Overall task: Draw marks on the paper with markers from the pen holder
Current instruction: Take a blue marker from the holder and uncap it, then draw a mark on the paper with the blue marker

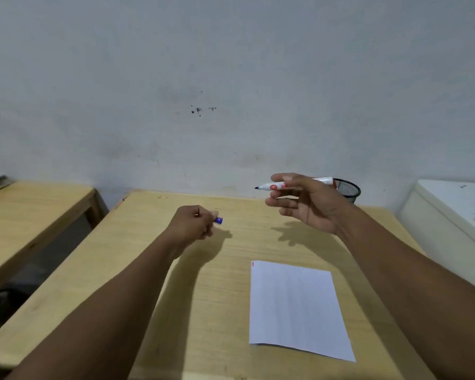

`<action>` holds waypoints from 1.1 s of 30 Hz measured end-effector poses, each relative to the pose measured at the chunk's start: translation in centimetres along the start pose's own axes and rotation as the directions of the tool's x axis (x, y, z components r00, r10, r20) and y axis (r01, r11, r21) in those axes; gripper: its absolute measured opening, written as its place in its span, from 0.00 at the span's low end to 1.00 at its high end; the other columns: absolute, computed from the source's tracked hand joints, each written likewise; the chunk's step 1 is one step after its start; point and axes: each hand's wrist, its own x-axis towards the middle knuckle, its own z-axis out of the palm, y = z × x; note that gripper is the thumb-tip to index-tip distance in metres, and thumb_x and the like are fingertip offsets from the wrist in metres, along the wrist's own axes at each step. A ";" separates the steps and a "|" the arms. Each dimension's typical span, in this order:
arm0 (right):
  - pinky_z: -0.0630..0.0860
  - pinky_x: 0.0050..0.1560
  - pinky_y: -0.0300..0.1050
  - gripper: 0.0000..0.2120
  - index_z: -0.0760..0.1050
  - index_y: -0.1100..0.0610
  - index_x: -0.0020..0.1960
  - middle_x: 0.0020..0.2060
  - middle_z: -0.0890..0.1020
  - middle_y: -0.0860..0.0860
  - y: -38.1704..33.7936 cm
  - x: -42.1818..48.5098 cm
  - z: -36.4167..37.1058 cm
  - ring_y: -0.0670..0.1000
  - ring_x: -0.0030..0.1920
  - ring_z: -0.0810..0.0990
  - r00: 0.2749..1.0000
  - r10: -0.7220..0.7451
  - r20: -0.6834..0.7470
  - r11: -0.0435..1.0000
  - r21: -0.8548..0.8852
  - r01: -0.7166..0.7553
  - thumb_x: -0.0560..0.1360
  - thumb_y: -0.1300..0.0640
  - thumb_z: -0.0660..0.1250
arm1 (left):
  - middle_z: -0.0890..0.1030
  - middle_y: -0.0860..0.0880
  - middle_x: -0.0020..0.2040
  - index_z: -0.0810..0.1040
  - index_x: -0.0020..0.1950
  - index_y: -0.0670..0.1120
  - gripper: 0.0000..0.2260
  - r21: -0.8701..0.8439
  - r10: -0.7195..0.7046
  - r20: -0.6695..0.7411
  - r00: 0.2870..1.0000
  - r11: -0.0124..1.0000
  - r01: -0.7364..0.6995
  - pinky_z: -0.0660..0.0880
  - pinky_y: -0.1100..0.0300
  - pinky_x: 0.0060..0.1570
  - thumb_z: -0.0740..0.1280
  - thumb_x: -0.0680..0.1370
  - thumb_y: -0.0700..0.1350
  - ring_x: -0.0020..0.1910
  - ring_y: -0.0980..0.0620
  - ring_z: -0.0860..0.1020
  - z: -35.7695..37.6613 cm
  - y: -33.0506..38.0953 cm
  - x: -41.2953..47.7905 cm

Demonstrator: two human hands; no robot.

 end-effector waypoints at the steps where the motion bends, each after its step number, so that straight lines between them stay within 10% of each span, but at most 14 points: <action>1: 0.80 0.35 0.43 0.10 0.82 0.59 0.57 0.41 0.87 0.56 0.2 -0.3 -0.3 0.56 0.41 0.89 1.000 0.027 -0.006 0.999 -0.038 -0.027 0.79 0.62 0.65 | 0.82 0.50 0.33 0.79 0.37 0.43 0.12 0.192 0.054 0.026 0.998 0.980 -0.058 0.76 0.58 0.38 0.71 0.80 0.44 0.34 0.51 0.80 -0.1 -0.6 -0.2; 5: 0.72 0.25 0.38 0.02 0.81 0.59 0.49 0.36 0.83 0.57 4.2 -1.4 -0.2 0.51 0.29 0.83 0.993 0.027 -0.119 0.988 -0.148 -0.044 0.77 0.62 0.69 | 0.85 0.58 0.34 0.82 0.38 0.49 0.05 0.502 0.114 0.174 0.978 0.844 -0.188 0.73 0.68 0.37 0.70 0.74 0.43 0.37 0.64 0.82 1.9 -1.8 -1.7; 14: 0.59 0.28 0.41 0.03 0.77 0.61 0.39 0.27 0.80 0.57 11.2 -3.4 2.0 0.54 0.23 0.73 0.942 -0.024 -0.334 0.982 -0.187 -0.041 0.72 0.65 0.69 | 0.81 0.56 0.36 0.81 0.46 0.51 0.03 0.591 0.094 0.256 0.962 0.772 -0.232 0.74 0.57 0.44 0.69 0.75 0.49 0.43 0.50 0.81 2.9 -2.2 -2.1; 21: 0.67 0.26 0.42 0.08 0.76 0.59 0.37 0.28 0.83 0.57 12.6 -3.2 1.8 0.56 0.26 0.79 0.945 -0.109 -0.308 0.953 -0.302 0.012 0.74 0.60 0.72 | 0.81 0.55 0.47 0.69 0.66 0.56 0.48 0.770 -0.089 0.348 0.933 0.595 -0.231 0.77 0.50 0.57 0.69 0.54 0.81 0.50 0.52 0.79 4.1 -1.1 -2.9; 33: 0.79 0.35 0.51 0.10 0.79 0.62 0.39 0.30 0.86 0.56 13.5 -3.2 2.1 0.54 0.28 0.84 0.937 -0.175 -0.304 0.887 -0.462 0.016 0.69 0.56 0.76 | 0.79 0.52 0.56 0.64 0.71 0.56 0.53 0.850 -0.147 0.317 0.937 0.483 -0.212 0.74 0.45 0.61 0.72 0.53 0.79 0.60 0.48 0.73 5.0 -0.9 -2.8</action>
